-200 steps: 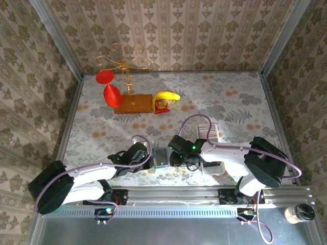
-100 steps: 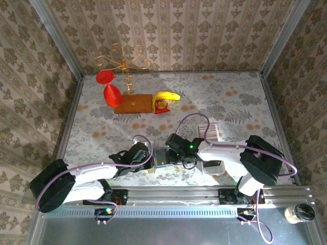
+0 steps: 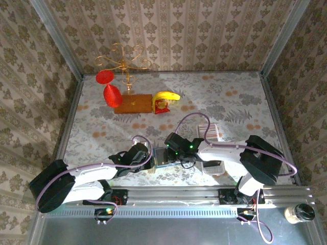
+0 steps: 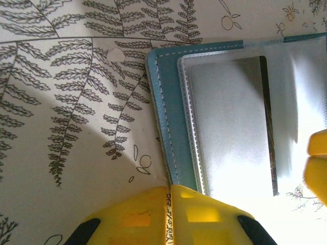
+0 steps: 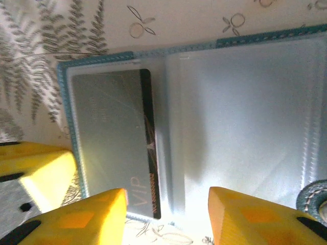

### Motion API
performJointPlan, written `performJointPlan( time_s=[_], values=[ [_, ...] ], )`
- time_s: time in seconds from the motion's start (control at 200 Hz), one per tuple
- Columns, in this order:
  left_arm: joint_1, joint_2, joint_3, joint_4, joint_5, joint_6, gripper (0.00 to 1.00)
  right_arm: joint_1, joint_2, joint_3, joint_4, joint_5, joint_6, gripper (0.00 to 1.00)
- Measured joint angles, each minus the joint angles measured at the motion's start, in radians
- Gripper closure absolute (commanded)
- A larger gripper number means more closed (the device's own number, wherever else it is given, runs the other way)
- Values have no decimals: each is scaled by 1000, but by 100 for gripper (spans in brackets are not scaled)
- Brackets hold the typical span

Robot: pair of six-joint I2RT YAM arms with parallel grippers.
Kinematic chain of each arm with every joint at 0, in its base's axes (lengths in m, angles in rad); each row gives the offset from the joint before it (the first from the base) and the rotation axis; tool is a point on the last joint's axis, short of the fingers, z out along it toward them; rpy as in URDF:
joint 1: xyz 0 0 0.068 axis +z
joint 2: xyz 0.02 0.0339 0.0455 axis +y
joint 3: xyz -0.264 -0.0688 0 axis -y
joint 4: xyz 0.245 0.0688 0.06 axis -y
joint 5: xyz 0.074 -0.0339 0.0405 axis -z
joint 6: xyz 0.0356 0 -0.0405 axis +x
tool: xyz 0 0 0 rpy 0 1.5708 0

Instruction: Put the credit cards into the card holder

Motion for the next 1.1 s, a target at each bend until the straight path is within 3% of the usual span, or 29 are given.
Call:
performJointPlan(
  time_s=[0.215, 0.535, 1.1],
  values=[
    [0, 3, 0, 3, 0, 0, 89, 1, -83, -19, -36, 47, -1, 52],
    [0, 16, 0, 16, 0, 0, 89, 1, 27, 5, -103, 57, -19, 51],
    [0, 40, 0, 40, 0, -1, 89, 2, 60, 37, -67, 42, -10, 49]
  ],
)
